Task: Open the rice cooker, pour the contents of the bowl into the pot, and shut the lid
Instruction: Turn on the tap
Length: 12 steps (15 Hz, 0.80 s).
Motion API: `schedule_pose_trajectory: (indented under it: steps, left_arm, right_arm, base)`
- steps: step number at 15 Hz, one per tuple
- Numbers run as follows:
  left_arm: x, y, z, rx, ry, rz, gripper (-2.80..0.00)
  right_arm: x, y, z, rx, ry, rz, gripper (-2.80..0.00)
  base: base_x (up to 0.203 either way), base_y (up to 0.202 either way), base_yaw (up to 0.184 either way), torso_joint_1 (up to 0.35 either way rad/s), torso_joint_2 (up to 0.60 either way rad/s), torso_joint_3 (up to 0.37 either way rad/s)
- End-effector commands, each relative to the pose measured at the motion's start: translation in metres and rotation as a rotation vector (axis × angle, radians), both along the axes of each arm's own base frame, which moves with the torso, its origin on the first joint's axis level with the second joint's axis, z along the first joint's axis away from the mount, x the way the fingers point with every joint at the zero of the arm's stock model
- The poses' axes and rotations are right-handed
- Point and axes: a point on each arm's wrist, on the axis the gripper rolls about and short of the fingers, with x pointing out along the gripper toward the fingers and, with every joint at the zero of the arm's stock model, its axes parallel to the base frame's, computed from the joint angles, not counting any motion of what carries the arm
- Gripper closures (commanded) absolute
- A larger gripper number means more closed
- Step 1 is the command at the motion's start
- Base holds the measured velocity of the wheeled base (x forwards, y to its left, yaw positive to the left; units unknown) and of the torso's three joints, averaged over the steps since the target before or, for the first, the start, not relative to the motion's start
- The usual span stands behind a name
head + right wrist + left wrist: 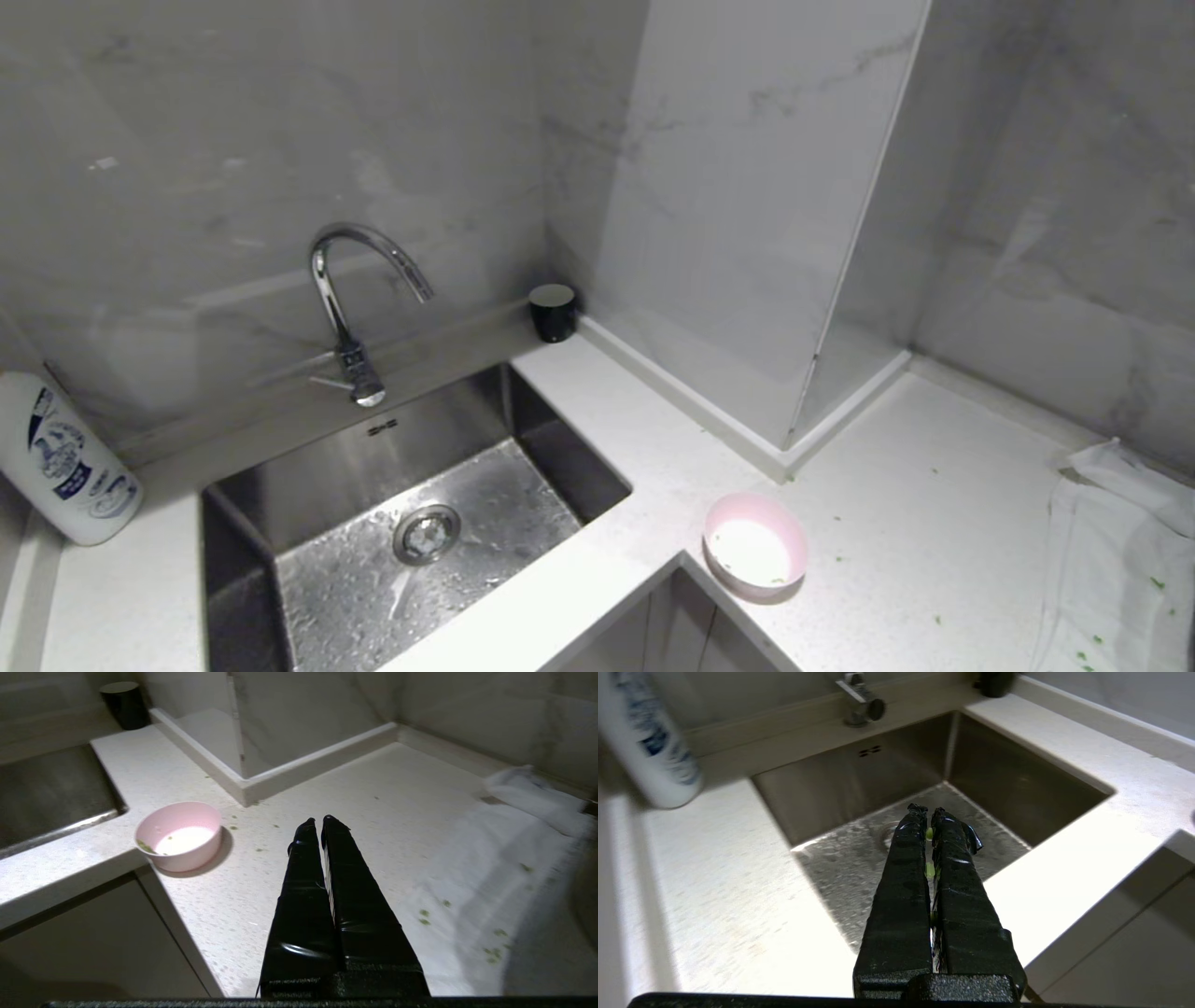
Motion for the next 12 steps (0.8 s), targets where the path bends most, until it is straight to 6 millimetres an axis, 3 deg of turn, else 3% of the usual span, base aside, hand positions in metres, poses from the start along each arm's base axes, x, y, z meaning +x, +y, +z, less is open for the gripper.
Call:
schedule_pose_trajectory:
  steps: [1,10,12]
  left_arm:
    - [0.0000,0.0000,0.0000,-0.002,-0.001,0.001,0.00]
    - [0.0000,0.0000,-0.0001,-0.002,0.001,0.001,0.00]
    - [-0.0024,0.0002,0.0093,0.001,-0.022,0.015,0.00]
  right_arm:
    - [0.0001,0.0000,-0.0004,0.000,0.001,0.001,0.00]
    - [0.0001,0.0000,-0.0004,0.000,0.001,0.001,0.00]
    - [0.0001,0.0000,-0.0004,0.000,0.001,0.001,0.00]
  base:
    - [0.001,0.011,0.100,0.002,0.00,0.002]
    - [0.000,0.000,0.000,0.000,0.00,0.000]
    - [0.000,0.000,0.000,0.000,0.00,0.000]
